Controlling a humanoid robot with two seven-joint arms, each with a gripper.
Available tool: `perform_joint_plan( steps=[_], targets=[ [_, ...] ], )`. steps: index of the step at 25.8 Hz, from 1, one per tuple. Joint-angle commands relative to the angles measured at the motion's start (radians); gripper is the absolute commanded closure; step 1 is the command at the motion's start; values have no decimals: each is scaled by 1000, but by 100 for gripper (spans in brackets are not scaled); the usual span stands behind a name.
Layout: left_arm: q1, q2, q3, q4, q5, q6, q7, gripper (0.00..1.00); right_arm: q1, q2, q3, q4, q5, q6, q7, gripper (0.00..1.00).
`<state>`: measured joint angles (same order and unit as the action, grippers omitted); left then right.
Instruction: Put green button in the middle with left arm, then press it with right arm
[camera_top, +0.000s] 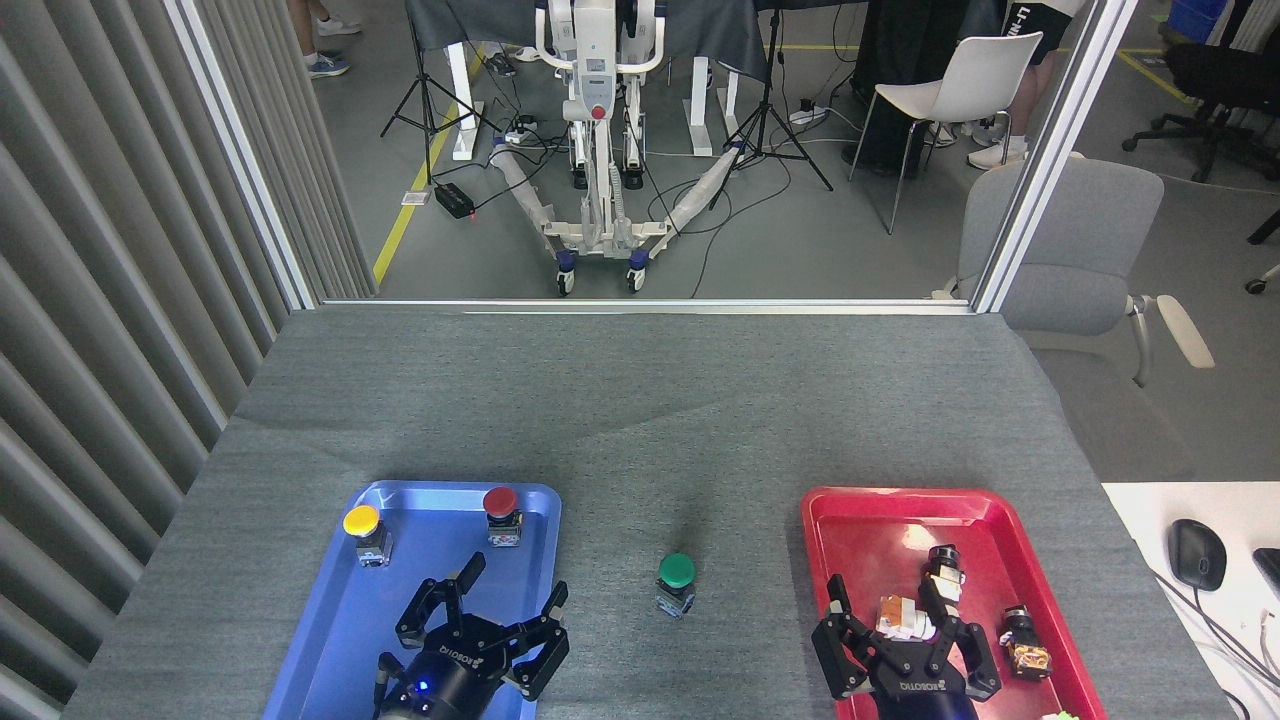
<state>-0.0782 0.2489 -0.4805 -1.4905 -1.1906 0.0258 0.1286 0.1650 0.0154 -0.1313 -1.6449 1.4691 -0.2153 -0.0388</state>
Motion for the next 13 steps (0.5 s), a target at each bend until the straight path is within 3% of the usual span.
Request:
perform_joint_plan(
  steps=[1, 5, 10, 13],
  targets=[
    [-6, -16, -21, 7, -46, 14, 0, 1, 11, -2, -24, -4, 0, -12, 0, 0],
    [6, -31, 13, -7, -47, 51, 2, 1, 11, -2, -27, -3, 1, -12, 2, 0],
    [86, -89, 270, -13, -76, 63, 3, 1, 11, 0, -25, -3, -1, -12, 2, 0],
    [107, -106, 336, -27, -175, 57, 5, 1, 11, 0, -27, -4, 0, -12, 3, 0]
  ],
)
